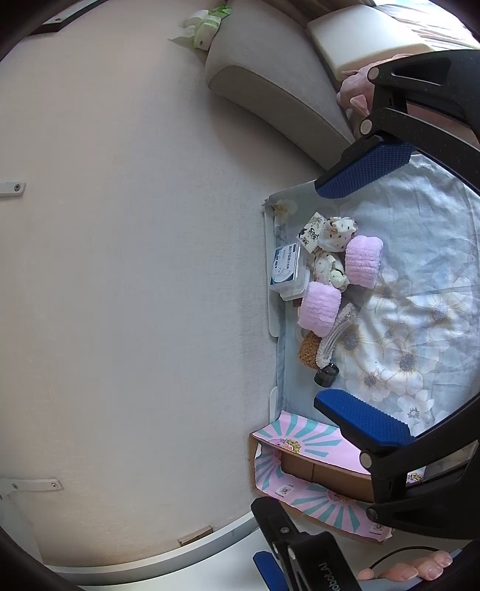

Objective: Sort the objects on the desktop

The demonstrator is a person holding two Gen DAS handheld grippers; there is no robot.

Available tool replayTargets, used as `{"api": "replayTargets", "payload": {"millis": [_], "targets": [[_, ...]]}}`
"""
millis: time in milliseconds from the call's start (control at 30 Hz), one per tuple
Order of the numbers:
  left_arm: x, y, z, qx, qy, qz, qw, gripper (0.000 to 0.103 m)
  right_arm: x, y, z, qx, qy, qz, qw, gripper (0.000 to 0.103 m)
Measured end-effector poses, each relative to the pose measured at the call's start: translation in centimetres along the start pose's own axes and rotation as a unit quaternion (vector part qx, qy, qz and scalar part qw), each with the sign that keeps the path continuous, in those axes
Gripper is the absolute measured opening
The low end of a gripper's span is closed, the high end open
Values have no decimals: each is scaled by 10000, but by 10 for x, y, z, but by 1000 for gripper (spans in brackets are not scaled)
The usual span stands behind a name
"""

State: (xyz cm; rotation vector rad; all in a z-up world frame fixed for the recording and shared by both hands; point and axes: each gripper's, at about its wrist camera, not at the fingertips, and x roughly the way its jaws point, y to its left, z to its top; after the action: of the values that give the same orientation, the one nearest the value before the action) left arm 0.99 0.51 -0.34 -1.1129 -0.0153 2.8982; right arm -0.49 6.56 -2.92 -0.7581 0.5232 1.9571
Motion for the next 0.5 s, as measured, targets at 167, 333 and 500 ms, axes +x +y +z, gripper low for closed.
{"api": "replayTargets", "payload": {"millis": [167, 333, 500], "targets": [[2, -2, 0, -6, 19, -17, 10000, 103, 0, 0, 0, 7, -8, 8, 10000, 103], [4, -2, 1, 5, 62, -29, 10000, 103, 0, 1, -1, -27, 5, 39, 10000, 103], [5, -2, 0, 1, 51, -43, 10000, 103, -2, -1, 0, -1, -63, 57, 10000, 103]]}}
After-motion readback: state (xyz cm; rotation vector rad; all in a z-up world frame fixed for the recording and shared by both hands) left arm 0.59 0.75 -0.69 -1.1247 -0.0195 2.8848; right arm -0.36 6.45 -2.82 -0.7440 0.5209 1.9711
